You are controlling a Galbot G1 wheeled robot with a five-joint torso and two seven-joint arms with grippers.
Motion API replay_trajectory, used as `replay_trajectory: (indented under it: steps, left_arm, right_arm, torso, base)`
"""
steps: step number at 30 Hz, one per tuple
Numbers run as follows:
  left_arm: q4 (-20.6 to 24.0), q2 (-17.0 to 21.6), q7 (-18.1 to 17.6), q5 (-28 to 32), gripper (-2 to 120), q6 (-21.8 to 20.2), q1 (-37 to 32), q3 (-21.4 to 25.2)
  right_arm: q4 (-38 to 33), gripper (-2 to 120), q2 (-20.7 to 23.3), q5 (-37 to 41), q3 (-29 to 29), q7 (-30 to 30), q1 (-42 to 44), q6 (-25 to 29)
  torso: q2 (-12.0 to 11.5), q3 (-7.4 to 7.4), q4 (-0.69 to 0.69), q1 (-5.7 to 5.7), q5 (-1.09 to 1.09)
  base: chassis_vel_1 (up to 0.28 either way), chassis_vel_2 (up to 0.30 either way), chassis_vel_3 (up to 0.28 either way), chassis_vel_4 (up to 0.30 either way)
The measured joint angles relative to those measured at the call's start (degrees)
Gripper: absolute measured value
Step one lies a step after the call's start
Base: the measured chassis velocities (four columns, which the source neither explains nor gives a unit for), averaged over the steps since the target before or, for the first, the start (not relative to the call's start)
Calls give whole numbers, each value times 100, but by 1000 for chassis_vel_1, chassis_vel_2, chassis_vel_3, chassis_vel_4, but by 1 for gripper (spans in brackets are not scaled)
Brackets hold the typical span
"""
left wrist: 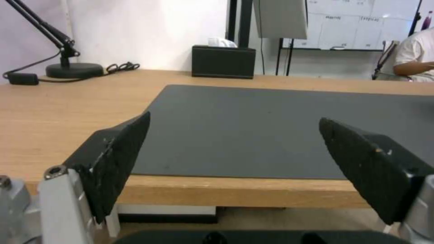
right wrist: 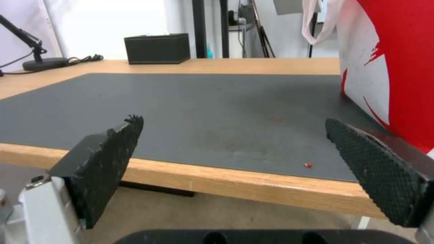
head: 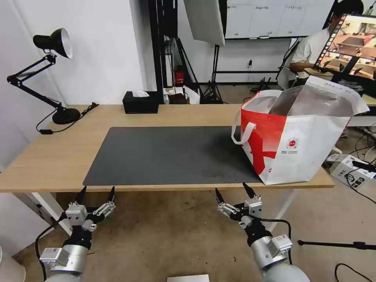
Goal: Pick up the trash from the table and place it into the takeout bag.
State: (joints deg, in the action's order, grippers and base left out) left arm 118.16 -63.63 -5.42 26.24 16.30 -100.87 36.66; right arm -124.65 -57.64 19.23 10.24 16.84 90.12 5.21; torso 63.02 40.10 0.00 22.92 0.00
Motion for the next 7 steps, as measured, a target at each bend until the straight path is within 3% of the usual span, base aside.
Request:
replay_trajectory:
  steps: [7]
  left_arm:
    - [0,2,-2,2,100,-3,2,-2]
  right_arm:
    - [0,100,0,0,0,0,0,0]
  torso:
    - [0,0,0,0,0]
  base:
    - [0,0,0,0]
